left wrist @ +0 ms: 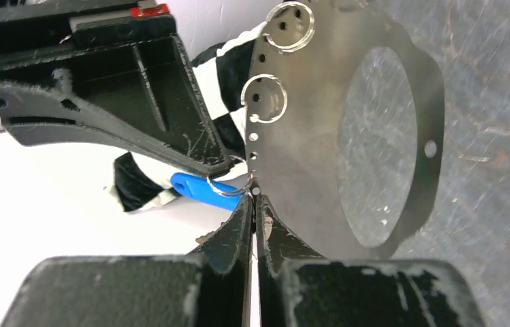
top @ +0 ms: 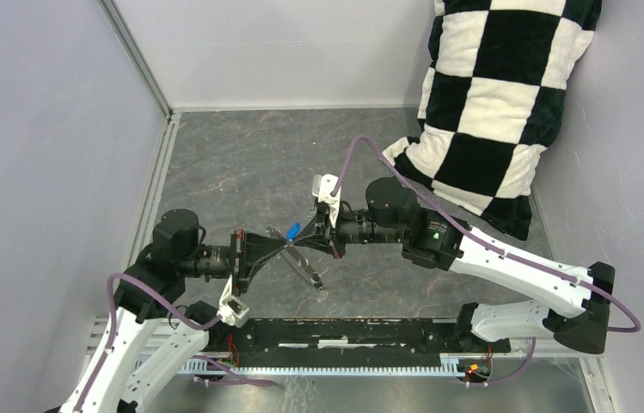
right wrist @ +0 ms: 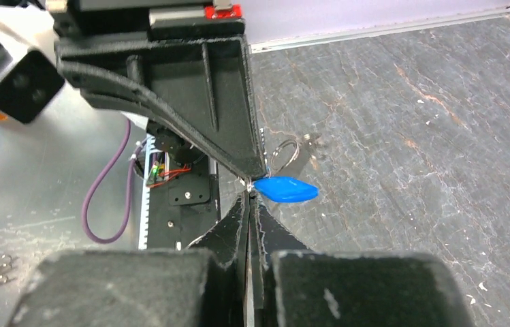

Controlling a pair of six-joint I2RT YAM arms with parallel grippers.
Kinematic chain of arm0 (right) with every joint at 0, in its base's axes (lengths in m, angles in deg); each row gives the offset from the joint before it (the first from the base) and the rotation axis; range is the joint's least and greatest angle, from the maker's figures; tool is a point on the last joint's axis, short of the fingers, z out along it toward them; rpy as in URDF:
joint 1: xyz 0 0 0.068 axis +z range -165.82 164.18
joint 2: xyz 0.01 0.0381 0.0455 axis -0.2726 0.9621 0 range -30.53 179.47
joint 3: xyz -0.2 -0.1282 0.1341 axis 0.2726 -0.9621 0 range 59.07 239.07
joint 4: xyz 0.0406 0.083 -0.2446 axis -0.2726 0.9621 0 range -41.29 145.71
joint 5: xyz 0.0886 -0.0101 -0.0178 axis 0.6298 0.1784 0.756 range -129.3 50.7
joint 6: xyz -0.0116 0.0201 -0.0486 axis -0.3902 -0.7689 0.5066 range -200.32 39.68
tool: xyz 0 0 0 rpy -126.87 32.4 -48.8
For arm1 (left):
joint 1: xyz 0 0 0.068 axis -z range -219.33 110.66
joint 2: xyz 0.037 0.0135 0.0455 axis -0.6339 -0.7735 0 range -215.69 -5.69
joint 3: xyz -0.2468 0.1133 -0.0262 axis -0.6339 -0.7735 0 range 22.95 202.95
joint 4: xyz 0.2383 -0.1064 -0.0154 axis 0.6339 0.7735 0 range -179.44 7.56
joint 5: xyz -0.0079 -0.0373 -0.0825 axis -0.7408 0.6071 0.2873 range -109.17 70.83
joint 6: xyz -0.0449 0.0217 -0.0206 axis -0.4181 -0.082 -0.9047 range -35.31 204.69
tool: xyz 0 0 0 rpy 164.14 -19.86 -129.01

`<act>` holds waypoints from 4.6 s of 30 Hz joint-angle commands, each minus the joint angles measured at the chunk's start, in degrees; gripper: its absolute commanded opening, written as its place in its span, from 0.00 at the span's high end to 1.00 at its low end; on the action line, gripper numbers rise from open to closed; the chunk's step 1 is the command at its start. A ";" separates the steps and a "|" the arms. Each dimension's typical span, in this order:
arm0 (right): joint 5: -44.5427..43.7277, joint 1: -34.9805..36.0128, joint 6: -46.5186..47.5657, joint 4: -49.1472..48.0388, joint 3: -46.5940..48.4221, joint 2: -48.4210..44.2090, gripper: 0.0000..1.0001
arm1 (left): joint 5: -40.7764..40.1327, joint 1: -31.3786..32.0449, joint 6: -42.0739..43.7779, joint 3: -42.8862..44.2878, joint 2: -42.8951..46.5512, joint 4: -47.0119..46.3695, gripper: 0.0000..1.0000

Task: Put the keys on the keyring
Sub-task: Adjust the key on the keyring.

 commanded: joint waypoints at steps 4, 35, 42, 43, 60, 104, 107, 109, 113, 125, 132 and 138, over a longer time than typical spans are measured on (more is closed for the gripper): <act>-4.06 -0.19 -6.32 -12.67 -2.25 -1.41 1.00 | -7.97 -0.07 17.24 -5.88 3.74 -2.44 0.79; -2.97 -0.06 -11.90 -75.36 -34.42 -7.34 1.00 | 5.11 -0.07 -62.32 16.33 -13.53 -3.51 0.62; -2.60 -0.01 -11.01 -76.50 -34.82 -6.93 1.00 | 6.95 -0.05 -62.64 20.60 -17.14 -0.30 0.53; -2.85 -0.01 -10.86 -76.54 -34.94 -7.02 1.00 | 7.69 -0.01 -63.32 20.96 -17.17 -0.45 0.53; -4.81 0.56 -10.12 -79.12 -35.07 -4.89 1.00 | 9.25 -0.04 -67.56 23.37 -16.97 -1.38 0.71; -16.54 6.71 3.35 -68.37 -32.67 -7.32 1.00 | -0.04 -0.05 -68.30 22.26 -17.40 4.76 0.50; -16.12 6.81 3.31 -68.37 -32.50 -7.09 0.99 | -0.07 -0.06 -68.67 21.31 -17.58 4.17 0.51; -16.25 6.94 3.24 -68.46 -32.45 -7.09 1.00 | 0.52 -0.06 -68.71 20.66 -17.71 3.98 0.52; -16.27 6.94 3.25 -68.81 -32.32 -6.96 1.00 | 0.88 -0.07 -68.80 19.60 -18.23 3.96 0.58; -13.90 7.03 2.90 -68.35 -31.10 -5.57 0.99 | 3.15 -0.07 -69.19 19.52 -18.91 3.76 0.92; -5.20 6.85 4.12 -53.48 -26.00 -6.59 0.88 | 2.58 -0.07 -69.38 19.16 -17.97 3.22 0.98; -1.05 5.26 7.73 -25.41 -14.06 -7.47 0.63 | 2.53 -0.01 -65.30 18.82 -17.07 5.31 0.98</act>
